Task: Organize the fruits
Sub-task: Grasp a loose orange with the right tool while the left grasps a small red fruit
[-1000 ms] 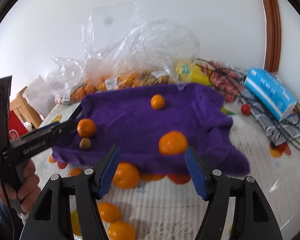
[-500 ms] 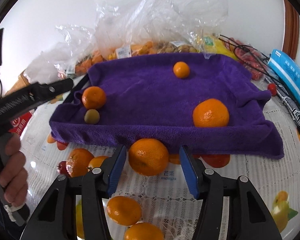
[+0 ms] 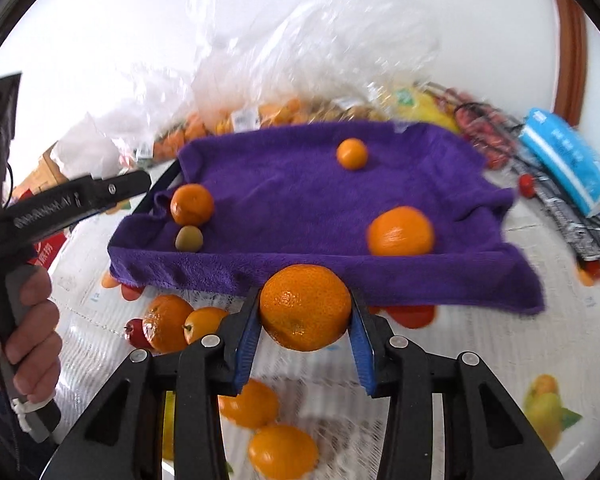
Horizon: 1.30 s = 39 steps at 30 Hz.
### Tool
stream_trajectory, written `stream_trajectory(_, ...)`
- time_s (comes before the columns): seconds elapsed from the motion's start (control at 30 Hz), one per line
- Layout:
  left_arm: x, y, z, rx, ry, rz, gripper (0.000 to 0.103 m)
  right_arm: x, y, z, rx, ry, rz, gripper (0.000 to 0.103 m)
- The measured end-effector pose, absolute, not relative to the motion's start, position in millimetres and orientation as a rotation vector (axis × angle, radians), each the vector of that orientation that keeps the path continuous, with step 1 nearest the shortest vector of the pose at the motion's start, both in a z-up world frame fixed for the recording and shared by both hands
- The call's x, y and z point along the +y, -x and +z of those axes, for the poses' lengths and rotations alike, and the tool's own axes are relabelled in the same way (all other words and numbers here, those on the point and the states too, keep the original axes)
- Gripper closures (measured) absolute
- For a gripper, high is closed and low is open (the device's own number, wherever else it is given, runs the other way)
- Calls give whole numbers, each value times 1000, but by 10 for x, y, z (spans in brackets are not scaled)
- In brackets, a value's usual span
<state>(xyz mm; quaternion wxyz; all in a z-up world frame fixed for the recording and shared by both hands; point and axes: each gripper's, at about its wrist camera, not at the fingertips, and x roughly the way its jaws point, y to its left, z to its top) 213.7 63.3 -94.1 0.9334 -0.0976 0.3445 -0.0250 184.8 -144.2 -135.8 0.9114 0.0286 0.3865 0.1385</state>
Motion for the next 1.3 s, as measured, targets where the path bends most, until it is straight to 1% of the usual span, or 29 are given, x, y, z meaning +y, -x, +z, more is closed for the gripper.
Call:
stream_trajectory(0.2, 649, -1897, -1104, 755, 186, -88, 43, -1738, -1569, -1256, 769, -33, 209, 62)
stream_trajectory(0.4, 680, -1565, -1311, 796, 166, -132, 45, -2010, -1359, -1323, 776, -74, 172, 61)
stream_trajectory(0.47, 648, -1503, -1364, 807, 141, -139, 48, -2060, -1338, -1346, 775, -87, 162, 61)
stream_trajectory(0.53, 600, -1480, -1413, 824, 106, -146, 56, -2103, -1320, -1358, 773, -105, 159, 61)
stream_trajectory(0.83, 522, -1444, -1454, 835, 91, -223, 59, -2214, -1248, -1436, 771, -111, 124, 61)
stream_trajectory(0.97, 483, -1486, -1521, 868, 82, -248, 62, -2256, -1263, -1499, 784, -116, 121, 61)
stream_trajectory(1.17, 356, -1483, -1532, 869, 17, -241, 79, -2203, -1295, -1550, 795, -112, 140, 61)
stream_trajectory(1.3, 358, -1495, -1533, 870, 21, -246, 79, -2091, -1331, -1588, 794, -78, 155, 61)
